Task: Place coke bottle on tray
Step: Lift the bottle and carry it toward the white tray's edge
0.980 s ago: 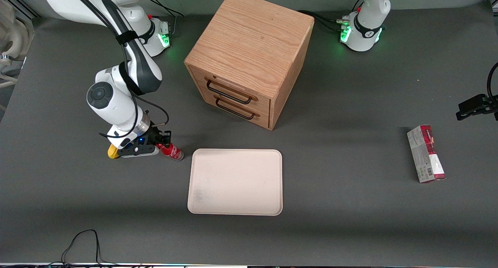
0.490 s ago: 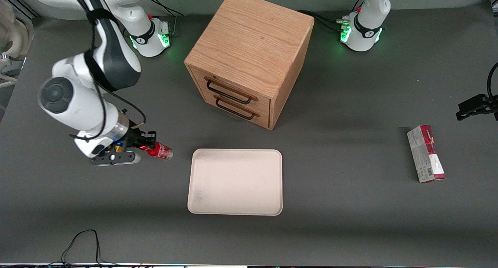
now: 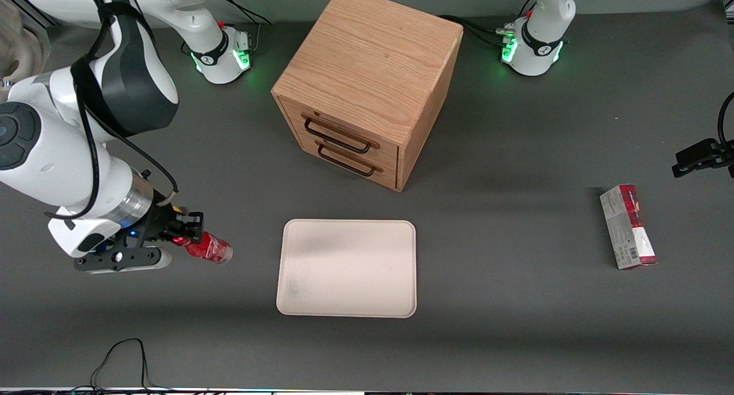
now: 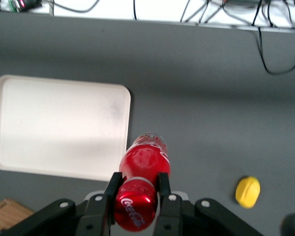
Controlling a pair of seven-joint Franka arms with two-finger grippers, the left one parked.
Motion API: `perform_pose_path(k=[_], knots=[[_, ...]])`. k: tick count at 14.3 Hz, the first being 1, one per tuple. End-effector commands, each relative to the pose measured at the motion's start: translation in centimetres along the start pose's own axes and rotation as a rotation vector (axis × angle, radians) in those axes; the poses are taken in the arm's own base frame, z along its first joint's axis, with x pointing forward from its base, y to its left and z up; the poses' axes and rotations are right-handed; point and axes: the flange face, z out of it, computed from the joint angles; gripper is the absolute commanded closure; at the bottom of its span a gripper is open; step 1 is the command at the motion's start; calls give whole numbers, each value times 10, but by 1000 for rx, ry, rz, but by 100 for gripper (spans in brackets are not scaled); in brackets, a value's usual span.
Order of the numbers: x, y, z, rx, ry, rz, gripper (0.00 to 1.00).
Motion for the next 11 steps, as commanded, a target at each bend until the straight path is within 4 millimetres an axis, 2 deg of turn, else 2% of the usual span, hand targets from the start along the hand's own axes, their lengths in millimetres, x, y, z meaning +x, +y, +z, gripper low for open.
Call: perform_pose_path(k=[1,4,6,11], knots=[[21,-22,13,20,60,21,100],[44,-43,54,81,174,89,100],[55,-58,89,137,222,120,100],[61,-71,175,107,222,83,100]])
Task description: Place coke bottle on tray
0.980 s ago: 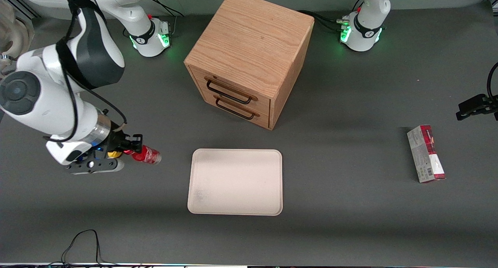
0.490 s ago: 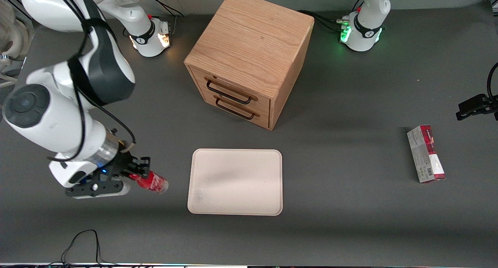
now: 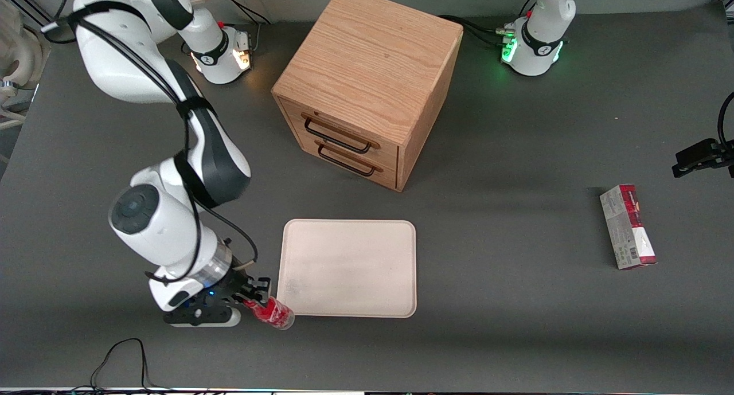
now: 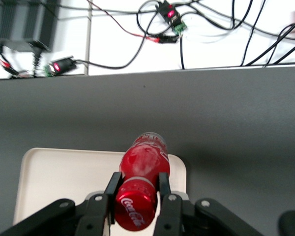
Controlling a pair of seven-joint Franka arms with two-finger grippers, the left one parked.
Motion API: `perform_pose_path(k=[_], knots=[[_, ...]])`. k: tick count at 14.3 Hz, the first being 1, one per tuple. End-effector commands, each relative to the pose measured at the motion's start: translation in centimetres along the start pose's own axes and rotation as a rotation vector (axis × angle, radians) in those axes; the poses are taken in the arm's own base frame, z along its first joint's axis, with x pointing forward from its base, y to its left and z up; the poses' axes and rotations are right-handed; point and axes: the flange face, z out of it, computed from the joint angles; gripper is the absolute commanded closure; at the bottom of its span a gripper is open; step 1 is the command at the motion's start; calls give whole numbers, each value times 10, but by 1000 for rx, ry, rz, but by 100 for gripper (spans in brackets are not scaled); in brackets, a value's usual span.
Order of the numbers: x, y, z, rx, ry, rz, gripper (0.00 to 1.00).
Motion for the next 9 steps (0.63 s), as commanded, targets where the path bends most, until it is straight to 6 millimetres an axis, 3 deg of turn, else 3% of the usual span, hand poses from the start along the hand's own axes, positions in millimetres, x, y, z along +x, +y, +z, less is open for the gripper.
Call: perform_pose_path(k=[1,6,9], knots=[[-1,-9,25,-21,29,-11,100],[-21,-11,57,-40,-37,-34,100],[-25,-10,60,-52,-63,-39,100]])
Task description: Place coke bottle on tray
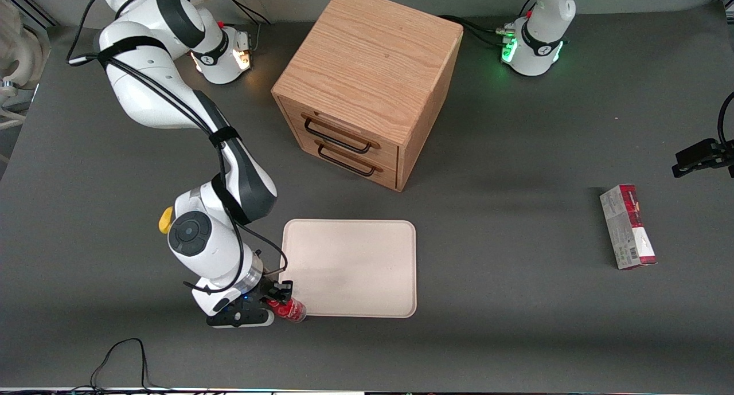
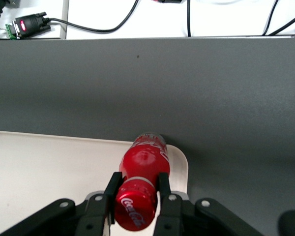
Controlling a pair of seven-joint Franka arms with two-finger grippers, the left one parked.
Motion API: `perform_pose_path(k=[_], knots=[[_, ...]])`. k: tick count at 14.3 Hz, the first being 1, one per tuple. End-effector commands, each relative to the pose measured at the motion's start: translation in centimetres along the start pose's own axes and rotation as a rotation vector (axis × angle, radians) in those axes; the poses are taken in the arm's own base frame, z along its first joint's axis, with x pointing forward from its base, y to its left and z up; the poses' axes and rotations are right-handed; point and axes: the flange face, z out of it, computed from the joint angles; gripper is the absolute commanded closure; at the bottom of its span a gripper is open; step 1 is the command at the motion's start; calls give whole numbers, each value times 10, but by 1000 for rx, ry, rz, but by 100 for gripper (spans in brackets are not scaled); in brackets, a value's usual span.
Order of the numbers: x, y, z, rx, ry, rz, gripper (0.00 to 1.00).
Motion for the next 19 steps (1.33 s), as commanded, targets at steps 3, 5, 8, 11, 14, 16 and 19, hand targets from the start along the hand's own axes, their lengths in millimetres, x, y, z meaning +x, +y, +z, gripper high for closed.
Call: perform_pose_path(k=[3,5,8,11,14,16,19], knots=[[-7,-2,-4,-36,-53,-2,100],[-7,-3,-10,-43,-71,-3,100],[-11,-9,-14,-38,-90,-9,100],[-11,-9,-12,-36,-86,-9,35],[-9,-10,-16,-57,-56,-18,0],[-4,-11,-31,-50,-26,-19,0],[3,-11,-78,-57,15,-23,0]])
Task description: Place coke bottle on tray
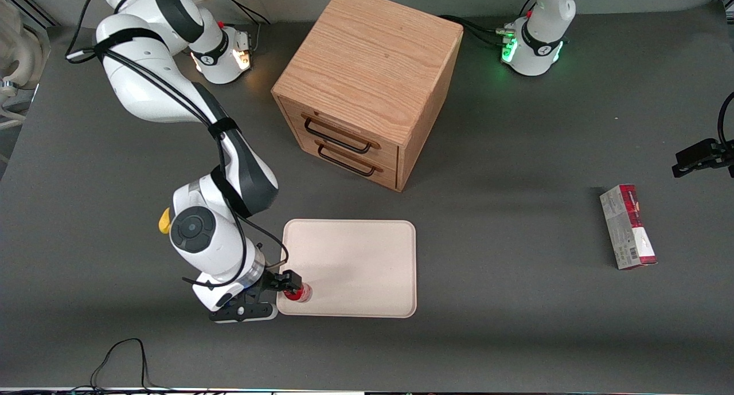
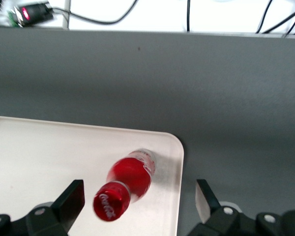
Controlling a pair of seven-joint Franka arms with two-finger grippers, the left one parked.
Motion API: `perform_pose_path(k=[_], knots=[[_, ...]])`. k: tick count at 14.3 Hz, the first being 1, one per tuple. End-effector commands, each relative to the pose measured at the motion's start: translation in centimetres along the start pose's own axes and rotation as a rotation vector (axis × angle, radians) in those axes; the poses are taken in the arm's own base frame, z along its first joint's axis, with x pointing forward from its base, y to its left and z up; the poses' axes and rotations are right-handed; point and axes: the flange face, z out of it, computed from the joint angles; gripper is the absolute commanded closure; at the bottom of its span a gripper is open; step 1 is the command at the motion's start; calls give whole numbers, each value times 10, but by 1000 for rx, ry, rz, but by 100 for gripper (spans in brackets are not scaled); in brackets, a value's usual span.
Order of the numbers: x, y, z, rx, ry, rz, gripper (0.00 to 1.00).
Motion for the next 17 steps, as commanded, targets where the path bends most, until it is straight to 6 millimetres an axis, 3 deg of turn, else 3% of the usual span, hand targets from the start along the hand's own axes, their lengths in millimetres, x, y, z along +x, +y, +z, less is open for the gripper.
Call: perform_pose_path(k=[1,4,9,11,14,17], knots=[[1,4,-53,-38,13,11,0],[-11,28,-108,-34,-75,29,0],[-70,158,-191,7,-151,62,0],[-100,188,-217,-1,-169,91,0],[-138,204,-249,3,-166,122,0],[-153,217,-274,3,-199,141,0]])
